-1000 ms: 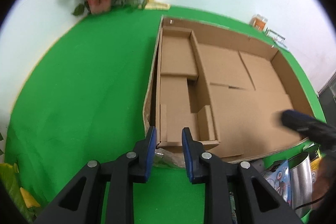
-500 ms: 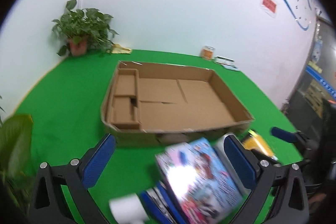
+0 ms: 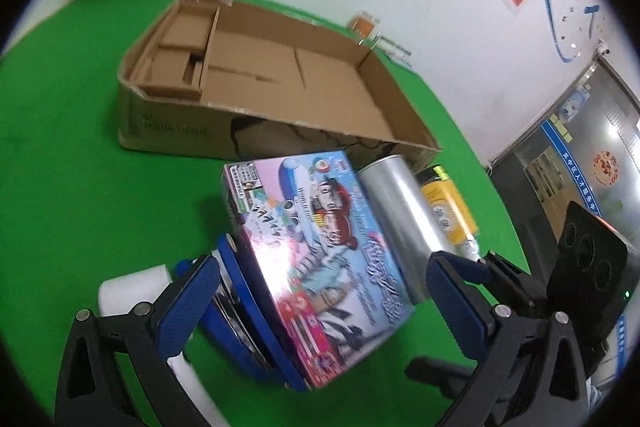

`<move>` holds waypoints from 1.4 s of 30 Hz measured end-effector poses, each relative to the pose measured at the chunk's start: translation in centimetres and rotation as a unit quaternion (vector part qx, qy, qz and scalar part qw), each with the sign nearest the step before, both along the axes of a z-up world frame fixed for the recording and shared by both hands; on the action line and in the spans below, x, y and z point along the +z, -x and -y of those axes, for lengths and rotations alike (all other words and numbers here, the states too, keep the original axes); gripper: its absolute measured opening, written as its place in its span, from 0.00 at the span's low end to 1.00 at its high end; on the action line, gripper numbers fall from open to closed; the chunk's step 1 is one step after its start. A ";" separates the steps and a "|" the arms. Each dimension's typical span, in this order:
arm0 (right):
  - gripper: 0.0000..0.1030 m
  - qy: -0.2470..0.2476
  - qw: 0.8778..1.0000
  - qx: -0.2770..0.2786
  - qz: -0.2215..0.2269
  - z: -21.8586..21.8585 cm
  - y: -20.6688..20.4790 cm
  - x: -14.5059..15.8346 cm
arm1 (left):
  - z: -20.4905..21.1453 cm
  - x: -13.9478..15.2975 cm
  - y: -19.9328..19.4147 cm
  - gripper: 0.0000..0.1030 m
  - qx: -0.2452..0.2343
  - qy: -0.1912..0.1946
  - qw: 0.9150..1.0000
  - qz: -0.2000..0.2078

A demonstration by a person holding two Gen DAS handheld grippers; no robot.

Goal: Organize rigid objects
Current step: 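Grasp the colourful World Tour game box with both grippers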

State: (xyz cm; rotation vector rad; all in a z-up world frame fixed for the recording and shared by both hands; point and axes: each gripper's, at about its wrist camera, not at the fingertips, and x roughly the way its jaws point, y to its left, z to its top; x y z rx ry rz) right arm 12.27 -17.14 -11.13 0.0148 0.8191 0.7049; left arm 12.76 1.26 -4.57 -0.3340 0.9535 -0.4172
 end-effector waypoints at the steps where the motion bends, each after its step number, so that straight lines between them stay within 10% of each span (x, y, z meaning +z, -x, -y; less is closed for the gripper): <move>1: 0.99 0.010 1.000 -0.002 -0.011 -0.3 -0.7 -0.5 | 0.1 -0.6 -1.1 0.98 -0.003 -0.001 1.000 -0.013; 18: 1.00 0.163 0.984 -0.053 -0.050 -3.2 -5.0 -4.0 | 1.8 -5.7 -8.9 0.61 -0.068 0.001 0.991 -0.117; 42: 1.00 0.046 0.981 -0.116 -0.145 -1.1 -5.8 -6.0 | 4.8 -8.5 -6.7 0.69 -0.133 0.014 0.980 -0.147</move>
